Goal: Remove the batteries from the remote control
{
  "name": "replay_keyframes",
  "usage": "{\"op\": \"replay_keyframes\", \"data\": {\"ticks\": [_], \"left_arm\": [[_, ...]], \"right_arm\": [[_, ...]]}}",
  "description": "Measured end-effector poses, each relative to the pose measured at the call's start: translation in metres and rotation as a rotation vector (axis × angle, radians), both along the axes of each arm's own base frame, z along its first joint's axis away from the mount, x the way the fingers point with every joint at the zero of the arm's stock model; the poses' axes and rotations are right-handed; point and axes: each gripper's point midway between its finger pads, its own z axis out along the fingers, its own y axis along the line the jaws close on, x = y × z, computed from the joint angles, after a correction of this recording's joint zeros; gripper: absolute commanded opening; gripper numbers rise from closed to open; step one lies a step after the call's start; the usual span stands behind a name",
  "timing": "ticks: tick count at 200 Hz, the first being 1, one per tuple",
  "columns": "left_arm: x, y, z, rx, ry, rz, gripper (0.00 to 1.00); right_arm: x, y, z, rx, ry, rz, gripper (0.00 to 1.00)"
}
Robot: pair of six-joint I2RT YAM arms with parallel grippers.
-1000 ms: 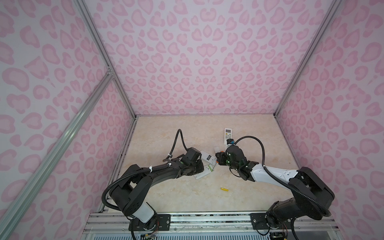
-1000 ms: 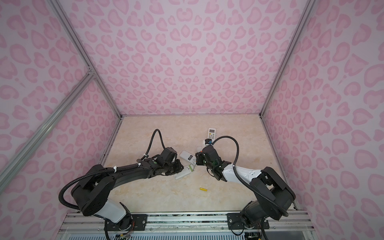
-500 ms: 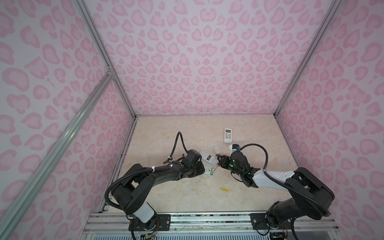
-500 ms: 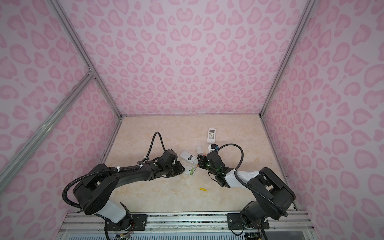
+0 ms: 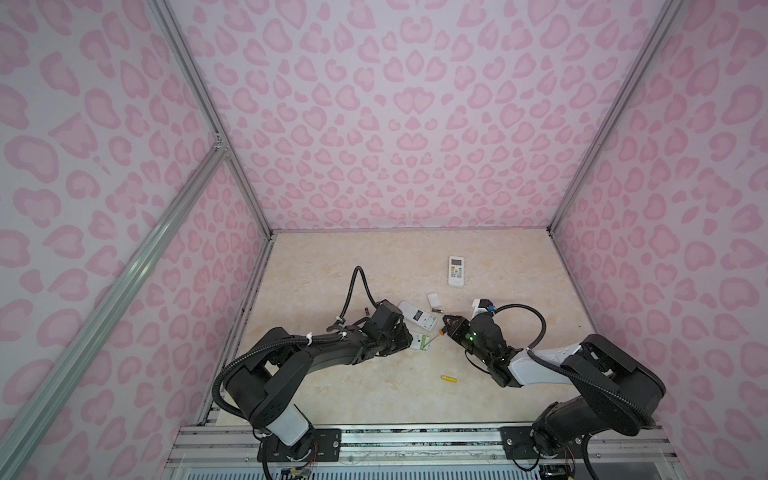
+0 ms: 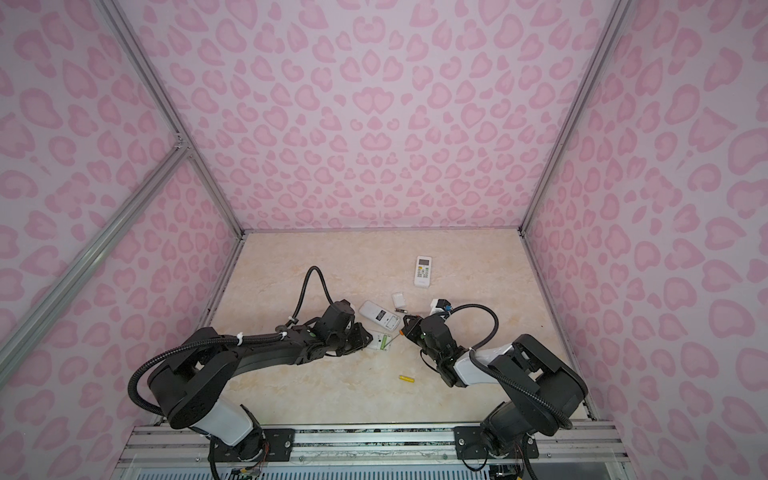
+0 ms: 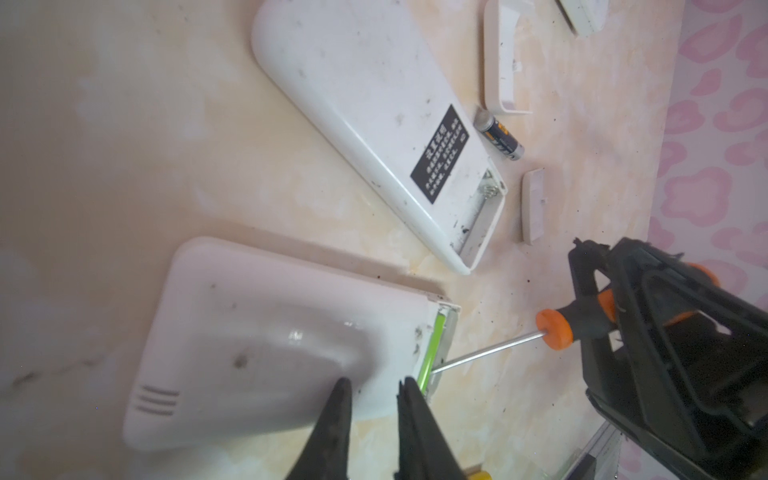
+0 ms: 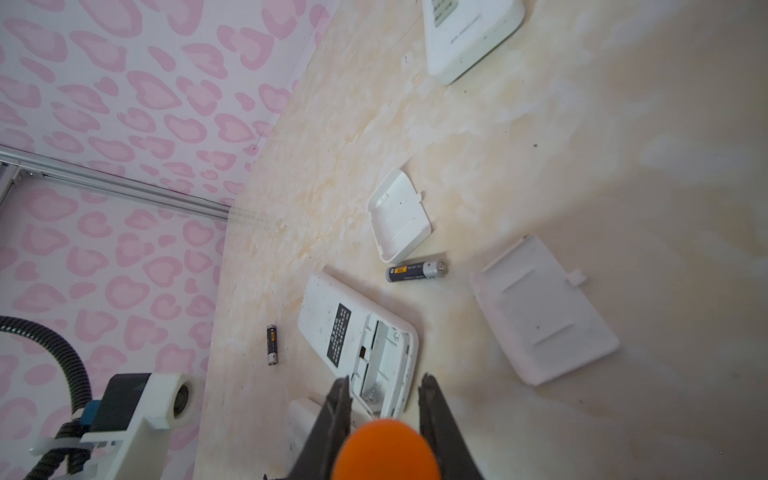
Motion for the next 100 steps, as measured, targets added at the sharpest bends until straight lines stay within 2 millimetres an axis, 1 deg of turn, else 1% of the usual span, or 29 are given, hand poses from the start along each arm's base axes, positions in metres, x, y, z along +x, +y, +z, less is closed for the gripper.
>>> {"op": "replay_keyframes", "data": {"ticks": [25, 66, 100], "left_arm": [[0.000, 0.000, 0.000, -0.004, -0.002, 0.000, 0.25], [0.000, 0.000, -0.001, -0.005, -0.004, 0.000, 0.24], [0.000, 0.000, -0.001, -0.006, -0.005, 0.000, 0.24]], "right_arm": [[0.001, -0.008, -0.002, 0.027, 0.000, -0.044, 0.00], [0.005, -0.012, -0.001, 0.053, -0.010, -0.077, 0.00], [0.009, -0.015, 0.008, 0.050, -0.039, -0.102, 0.00]]}}
